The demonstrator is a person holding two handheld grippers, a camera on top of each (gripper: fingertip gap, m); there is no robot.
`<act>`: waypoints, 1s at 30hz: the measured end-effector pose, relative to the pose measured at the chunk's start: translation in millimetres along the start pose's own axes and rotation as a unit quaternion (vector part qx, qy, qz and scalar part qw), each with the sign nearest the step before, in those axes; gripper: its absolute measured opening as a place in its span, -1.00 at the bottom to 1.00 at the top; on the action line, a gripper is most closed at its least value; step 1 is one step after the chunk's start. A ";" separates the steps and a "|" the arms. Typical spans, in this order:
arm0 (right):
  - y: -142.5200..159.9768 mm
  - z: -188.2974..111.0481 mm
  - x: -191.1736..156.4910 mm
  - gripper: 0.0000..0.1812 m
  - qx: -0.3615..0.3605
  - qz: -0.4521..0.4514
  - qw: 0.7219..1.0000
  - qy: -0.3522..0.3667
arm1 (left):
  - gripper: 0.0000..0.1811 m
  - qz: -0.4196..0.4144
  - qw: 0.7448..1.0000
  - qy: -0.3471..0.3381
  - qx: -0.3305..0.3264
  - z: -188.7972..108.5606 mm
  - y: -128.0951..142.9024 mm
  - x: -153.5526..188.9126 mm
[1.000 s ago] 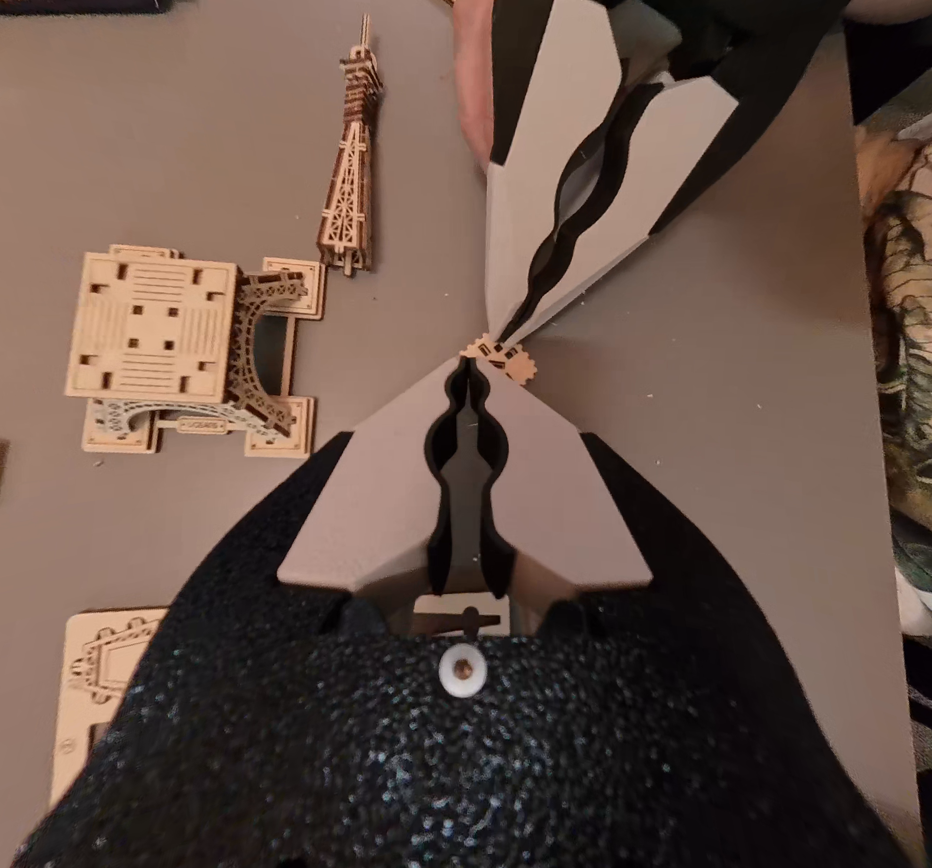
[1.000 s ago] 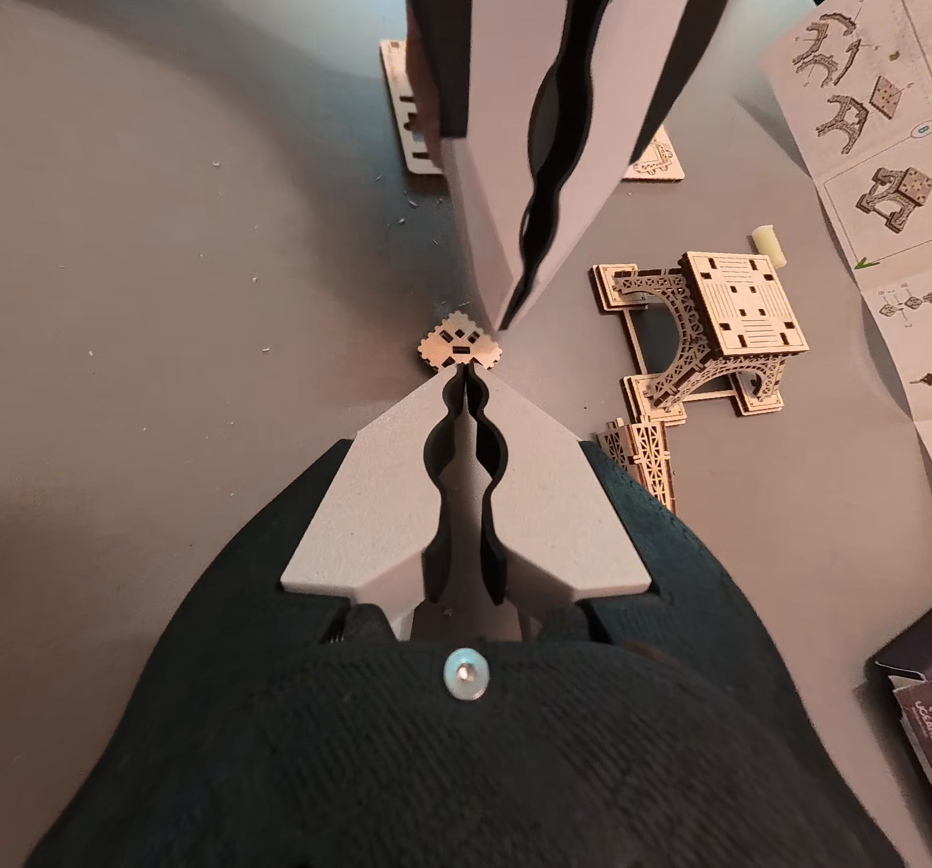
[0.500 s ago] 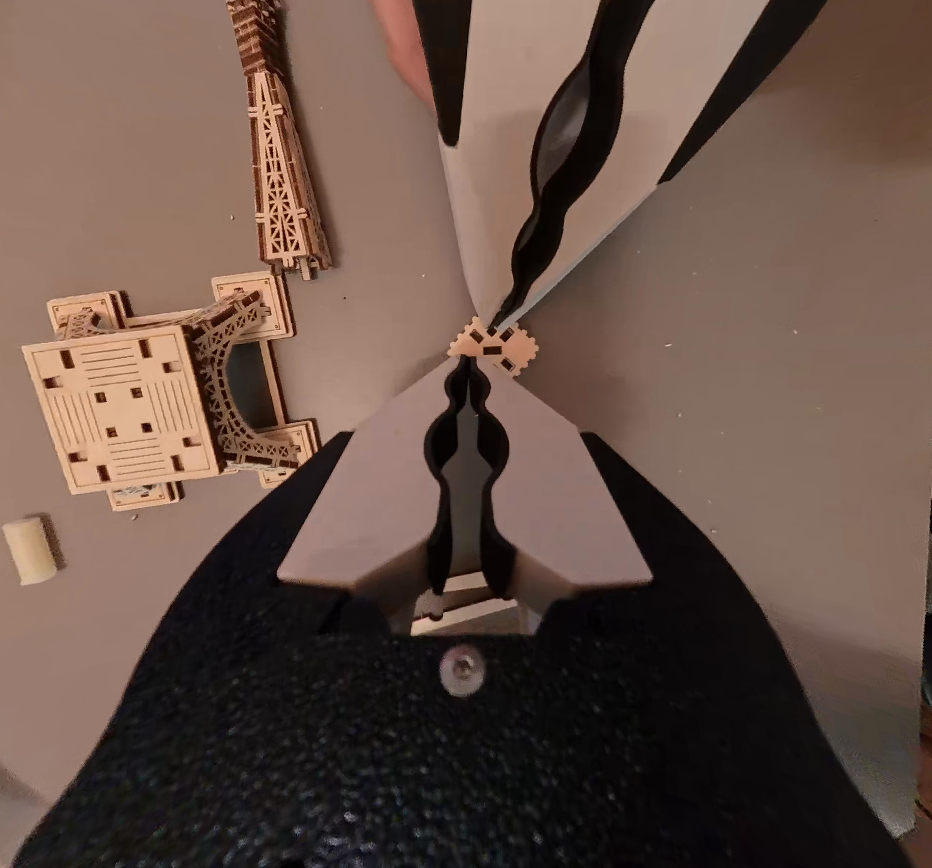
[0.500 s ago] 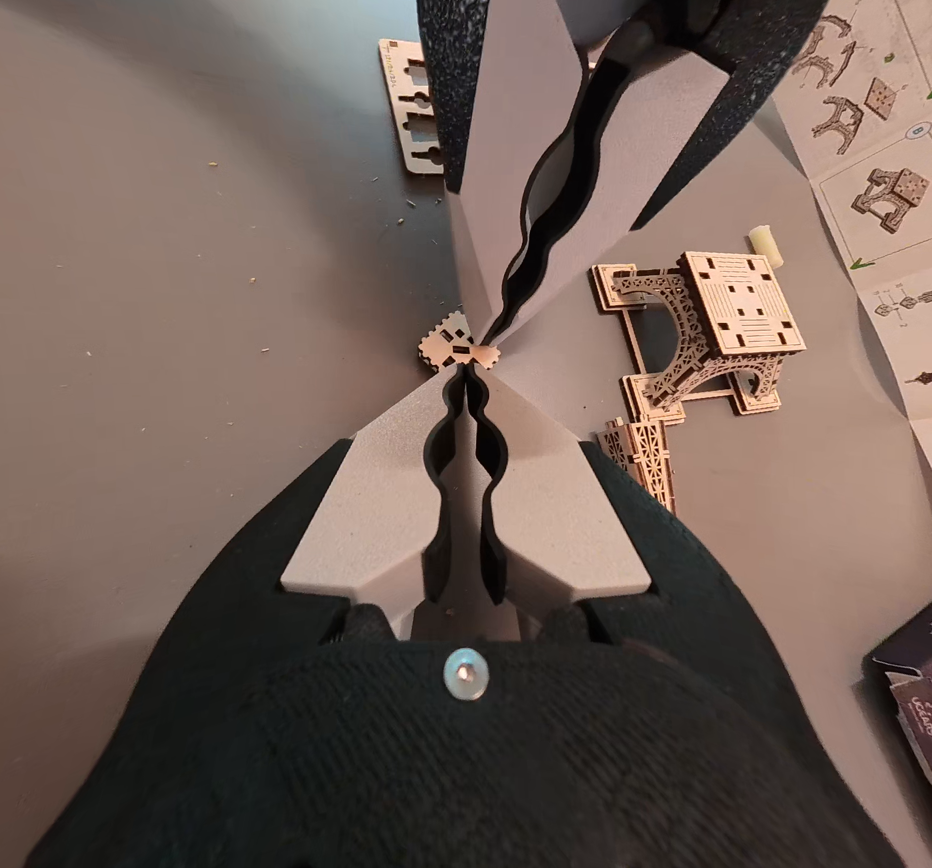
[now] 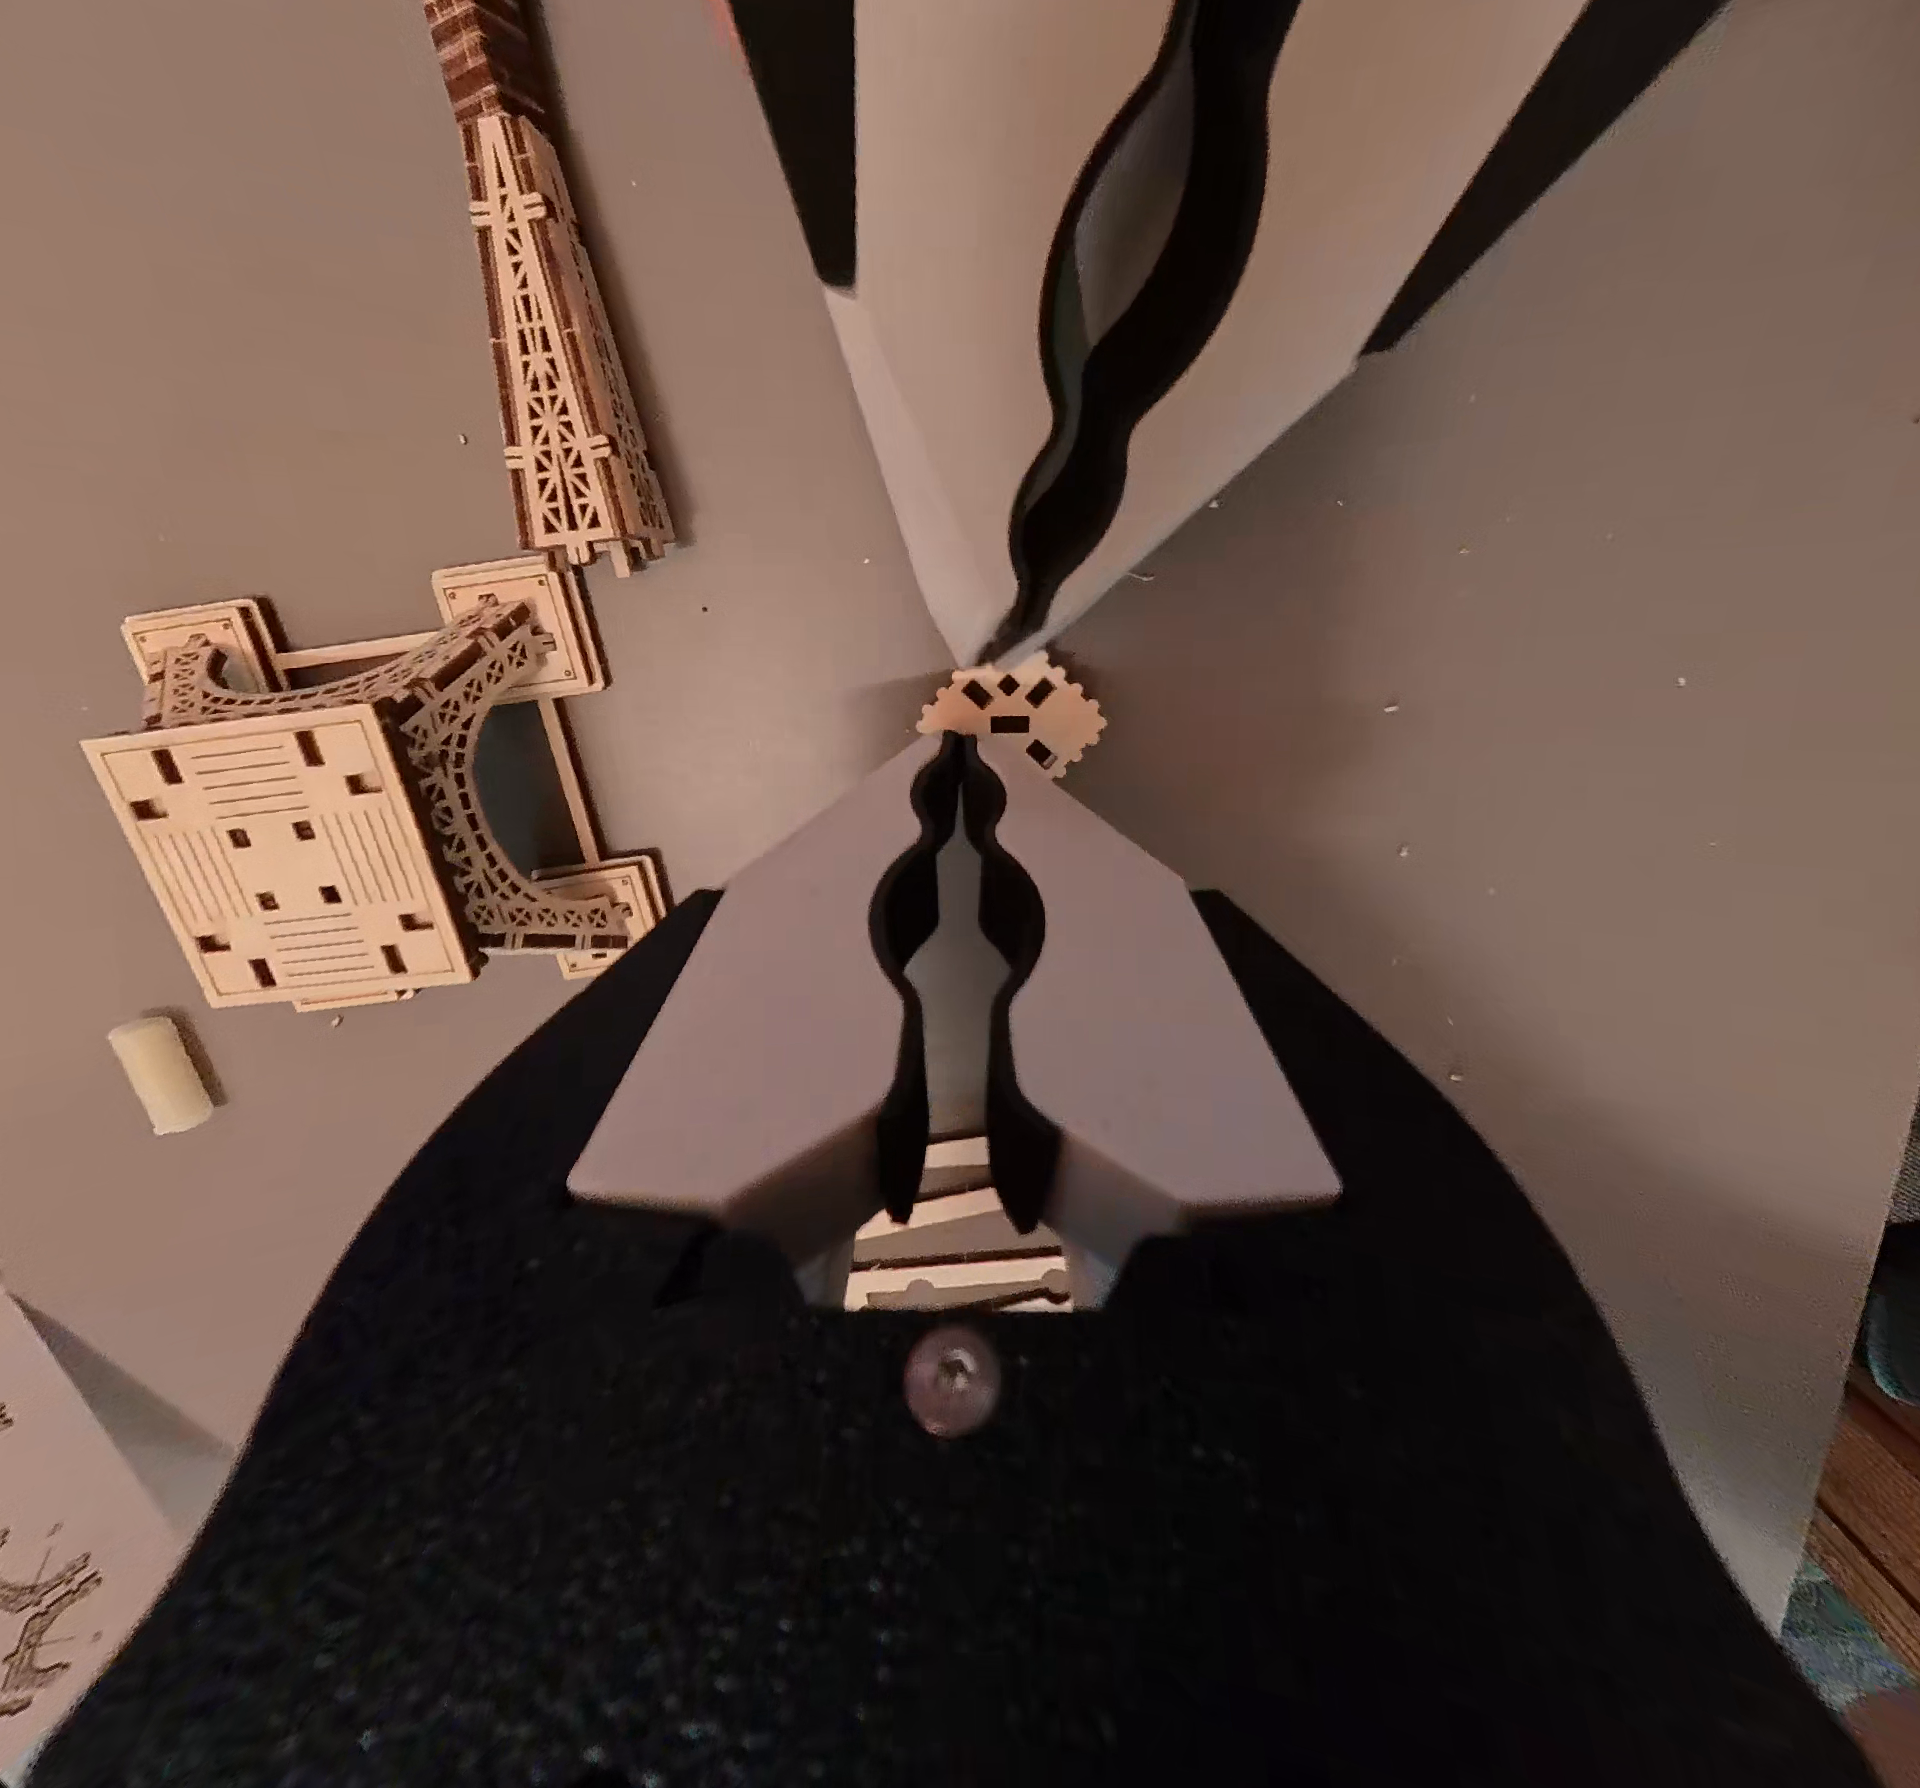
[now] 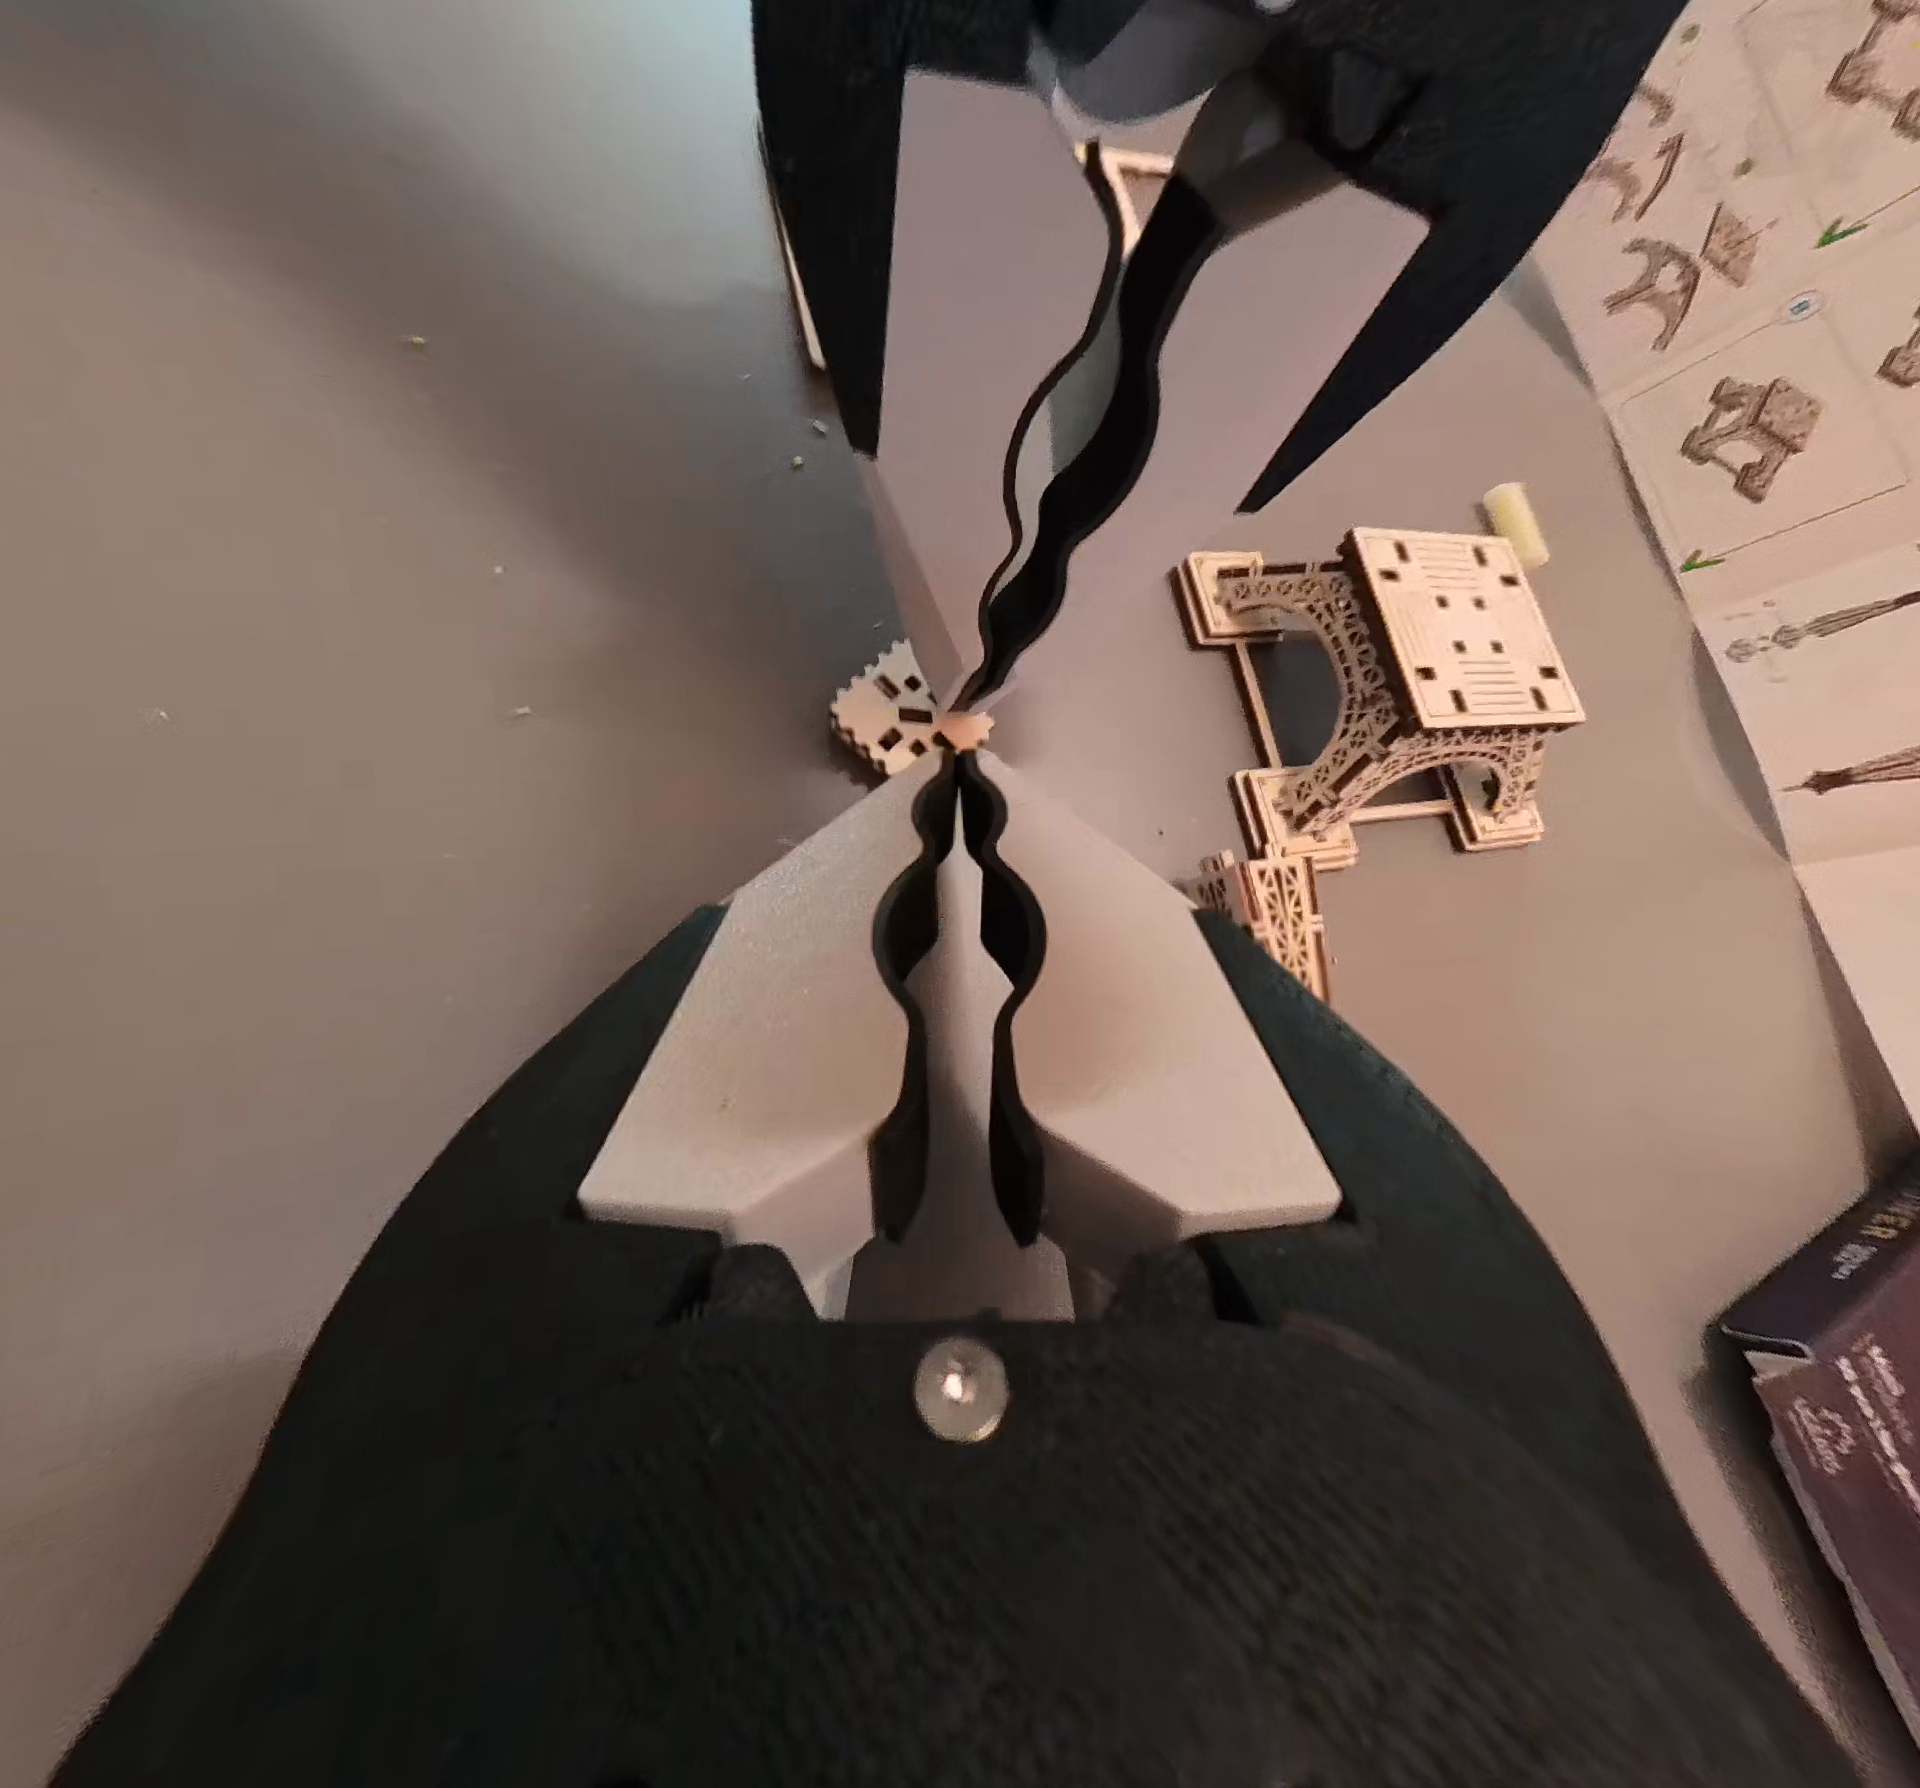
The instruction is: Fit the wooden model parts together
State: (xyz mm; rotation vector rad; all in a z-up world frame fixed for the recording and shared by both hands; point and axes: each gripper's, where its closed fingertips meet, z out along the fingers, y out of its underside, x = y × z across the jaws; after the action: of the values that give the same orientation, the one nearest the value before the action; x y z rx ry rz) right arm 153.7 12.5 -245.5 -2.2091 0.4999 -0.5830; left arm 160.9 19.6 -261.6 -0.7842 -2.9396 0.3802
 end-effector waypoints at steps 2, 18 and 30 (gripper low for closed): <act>-1.1 2.3 -4.1 -1.00 0.004 0.005 1.000 -0.010 | -1.00 -0.001 1.000 0.002 -0.004 0.0 0.1 0.0; 4.0 7.5 -3.9 -1.00 -0.021 -0.058 0.998 0.025 | -1.00 -0.032 0.999 -0.010 0.012 0.0 -0.5 -0.2; 3.3 7.9 -4.3 -1.00 -0.011 -0.044 0.999 0.014 | -0.94 -0.036 0.994 -0.040 0.099 -12.5 0.6 -0.1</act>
State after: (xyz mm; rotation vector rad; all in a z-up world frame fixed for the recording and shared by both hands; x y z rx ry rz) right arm 154.0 17.3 -253.8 -2.2551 0.4255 -0.6589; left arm 163.1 22.8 -249.6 -0.6497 -2.9310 0.7007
